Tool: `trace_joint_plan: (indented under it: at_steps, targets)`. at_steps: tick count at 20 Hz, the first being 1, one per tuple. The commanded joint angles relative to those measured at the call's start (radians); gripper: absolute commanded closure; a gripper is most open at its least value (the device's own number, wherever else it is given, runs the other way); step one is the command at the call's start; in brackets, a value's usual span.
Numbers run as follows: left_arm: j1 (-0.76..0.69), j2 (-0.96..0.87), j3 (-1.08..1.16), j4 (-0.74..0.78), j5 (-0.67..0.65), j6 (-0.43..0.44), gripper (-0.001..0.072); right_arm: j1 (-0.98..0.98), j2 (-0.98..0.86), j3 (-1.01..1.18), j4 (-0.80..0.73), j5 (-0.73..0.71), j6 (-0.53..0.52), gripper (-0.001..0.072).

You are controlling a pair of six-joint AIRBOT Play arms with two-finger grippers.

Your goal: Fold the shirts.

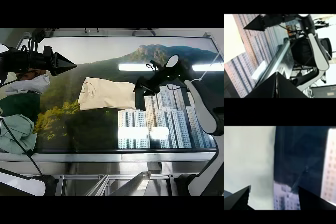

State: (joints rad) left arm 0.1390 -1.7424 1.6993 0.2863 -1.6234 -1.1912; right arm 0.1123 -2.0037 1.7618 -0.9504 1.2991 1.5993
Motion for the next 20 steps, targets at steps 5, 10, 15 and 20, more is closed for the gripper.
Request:
trace_joint_plan:
  at_steps: [5,10,15,20]
  targets:
    - [0.001,0.0,-0.001,0.0,0.0,0.002,0.071,0.075,-0.151,-0.013,0.487,-0.105,-0.203,0.04]
    - [0.001,0.0,-0.001,0.0,-0.026,0.001,0.071,0.011,-0.057,-0.008,0.566,-0.137,-0.306,0.0694]
    - [-0.008,0.0,-0.001,0.001,-0.072,-0.003,0.071,-0.281,0.196,-0.009,0.003,-0.068,0.026,0.0695]
    - [-0.036,0.0,-0.001,0.009,-0.07,-0.002,0.071,-0.674,0.477,-0.216,-0.331,-0.012,0.13,0.0696]
